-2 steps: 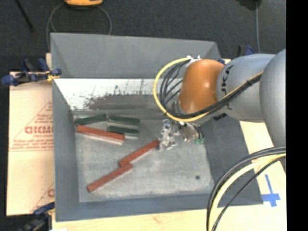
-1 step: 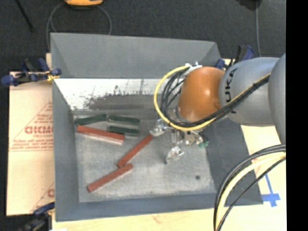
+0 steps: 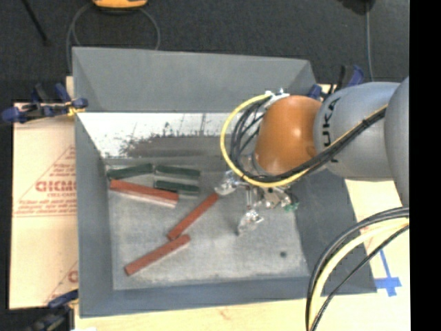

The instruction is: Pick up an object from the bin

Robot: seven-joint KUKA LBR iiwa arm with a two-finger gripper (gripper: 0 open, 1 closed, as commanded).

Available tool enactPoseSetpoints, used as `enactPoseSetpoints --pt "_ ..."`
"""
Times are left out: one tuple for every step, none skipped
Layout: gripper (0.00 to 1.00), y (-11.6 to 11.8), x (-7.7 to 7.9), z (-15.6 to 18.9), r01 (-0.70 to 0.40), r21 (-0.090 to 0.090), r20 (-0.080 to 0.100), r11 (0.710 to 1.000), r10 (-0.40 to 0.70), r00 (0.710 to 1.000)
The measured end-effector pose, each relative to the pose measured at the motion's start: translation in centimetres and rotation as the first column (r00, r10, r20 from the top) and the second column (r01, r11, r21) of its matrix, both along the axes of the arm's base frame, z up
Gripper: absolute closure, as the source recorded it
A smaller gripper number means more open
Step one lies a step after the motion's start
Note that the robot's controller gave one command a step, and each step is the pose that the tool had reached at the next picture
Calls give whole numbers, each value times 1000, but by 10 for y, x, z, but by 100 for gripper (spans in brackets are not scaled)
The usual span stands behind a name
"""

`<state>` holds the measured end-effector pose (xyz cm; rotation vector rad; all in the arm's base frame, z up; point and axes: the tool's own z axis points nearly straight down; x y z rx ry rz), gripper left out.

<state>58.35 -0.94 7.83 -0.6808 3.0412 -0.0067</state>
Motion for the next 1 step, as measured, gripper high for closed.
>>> enactPoseSetpoints --pt "100 51 56 5 157 1 -20 988 -157 987"
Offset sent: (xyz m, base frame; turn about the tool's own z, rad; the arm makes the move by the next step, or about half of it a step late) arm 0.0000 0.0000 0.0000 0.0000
